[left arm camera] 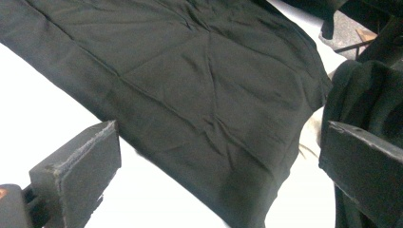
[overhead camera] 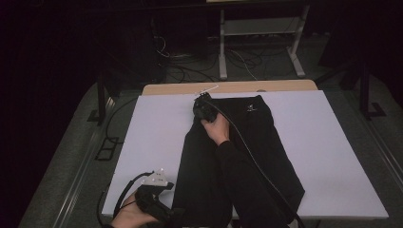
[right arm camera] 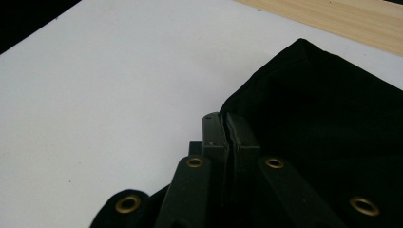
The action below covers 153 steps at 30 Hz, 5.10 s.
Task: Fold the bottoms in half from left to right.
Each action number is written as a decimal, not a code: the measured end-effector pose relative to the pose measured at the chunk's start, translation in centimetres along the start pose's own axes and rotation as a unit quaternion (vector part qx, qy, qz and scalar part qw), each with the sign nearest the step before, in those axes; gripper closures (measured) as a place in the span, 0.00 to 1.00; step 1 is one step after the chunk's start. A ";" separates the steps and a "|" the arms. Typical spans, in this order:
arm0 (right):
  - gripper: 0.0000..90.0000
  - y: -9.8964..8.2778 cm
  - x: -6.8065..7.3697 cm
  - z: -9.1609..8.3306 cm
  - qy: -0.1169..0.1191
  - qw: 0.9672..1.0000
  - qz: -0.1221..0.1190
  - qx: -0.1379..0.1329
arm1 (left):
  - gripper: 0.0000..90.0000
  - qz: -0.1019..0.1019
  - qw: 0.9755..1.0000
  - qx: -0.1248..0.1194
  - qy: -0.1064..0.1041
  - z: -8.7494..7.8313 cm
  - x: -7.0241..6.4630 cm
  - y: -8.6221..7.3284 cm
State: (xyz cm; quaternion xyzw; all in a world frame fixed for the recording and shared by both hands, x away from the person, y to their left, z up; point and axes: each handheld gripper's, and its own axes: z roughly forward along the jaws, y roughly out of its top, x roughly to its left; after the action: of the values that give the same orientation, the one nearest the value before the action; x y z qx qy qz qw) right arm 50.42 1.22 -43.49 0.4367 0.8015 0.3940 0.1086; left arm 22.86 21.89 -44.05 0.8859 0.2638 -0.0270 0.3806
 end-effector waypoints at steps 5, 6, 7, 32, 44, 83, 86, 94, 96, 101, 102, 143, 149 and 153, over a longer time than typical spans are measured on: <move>0.96 0.0 0.1 0.0 0.003 1.000 0.005 -0.004 | 0.08 0.002 1.000 0.001 -0.012 0.0 0.1 -0.1; 0.96 0.0 0.1 0.0 0.003 1.000 0.006 -0.004 | 0.09 0.002 1.000 0.002 -0.019 0.0 0.1 -0.1; 0.96 0.1 0.1 0.0 0.003 1.000 0.006 -0.004 | 0.09 0.002 1.000 0.005 -0.022 0.1 0.2 -0.1; 0.96 0.1 0.5 0.0 0.016 1.000 0.004 -0.020 | 0.72 0.081 0.997 0.013 0.002 0.4 0.4 -0.8; 0.96 0.1 0.3 -0.2 0.020 0.999 0.011 -0.022 | 0.98 0.025 0.999 0.008 -0.018 0.4 1.2 -0.8; 0.96 0.9 -5.4 -6.2 0.034 0.999 0.031 -0.021 | 0.99 -0.005 0.993 -0.062 -0.098 2.5 -1.6 3.0; 0.96 0.7 -6.0 -6.7 0.030 0.999 0.031 -0.018 | 0.99 0.000 0.993 -0.060 -0.101 2.7 -1.9 3.5; 0.96 -0.2 -7.3 -7.4 0.019 0.999 0.034 -0.013 | 0.99 0.012 0.992 -0.057 -0.112 3.4 -2.3 4.6; 0.96 -0.3 -7.6 -7.5 0.019 0.999 0.036 -0.013 | 0.99 0.017 0.992 -0.055 -0.116 3.7 -2.5 4.9; 0.96 -0.6 -8.1 -8.0 0.016 0.999 0.037 -0.013 | 0.99 0.023 0.991 -0.052 -0.123 4.1 -3.0 5.4; 0.96 -0.7 -8.2 -8.1 0.016 0.999 0.037 -0.013 | 0.99 0.023 0.991 -0.052 -0.124 4.1 -3.1 5.5; 0.96 -0.9 -14.7 -12.7 -0.006 1.000 0.020 0.016 | 0.99 0.027 0.983 -0.068 -0.169 9.1 -6.1 11.9; 0.96 -0.8 -15.3 -12.6 -0.007 0.999 0.011 0.032 | 0.99 0.023 0.981 -0.082 -0.175 10.3 -6.6 13.0; 0.96 -0.9 -15.6 -12.6 -0.009 0.999 0.004 0.037 | 0.99 0.021 0.980 -0.091 -0.178 11.1 -7.0 13.7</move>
State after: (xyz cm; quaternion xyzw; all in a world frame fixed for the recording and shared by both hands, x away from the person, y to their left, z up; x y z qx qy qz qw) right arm 52.61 -18.12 -38.40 0.4474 0.8125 0.3607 0.0982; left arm 25.27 3.27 -41.14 0.8336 0.1748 -0.1524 0.5012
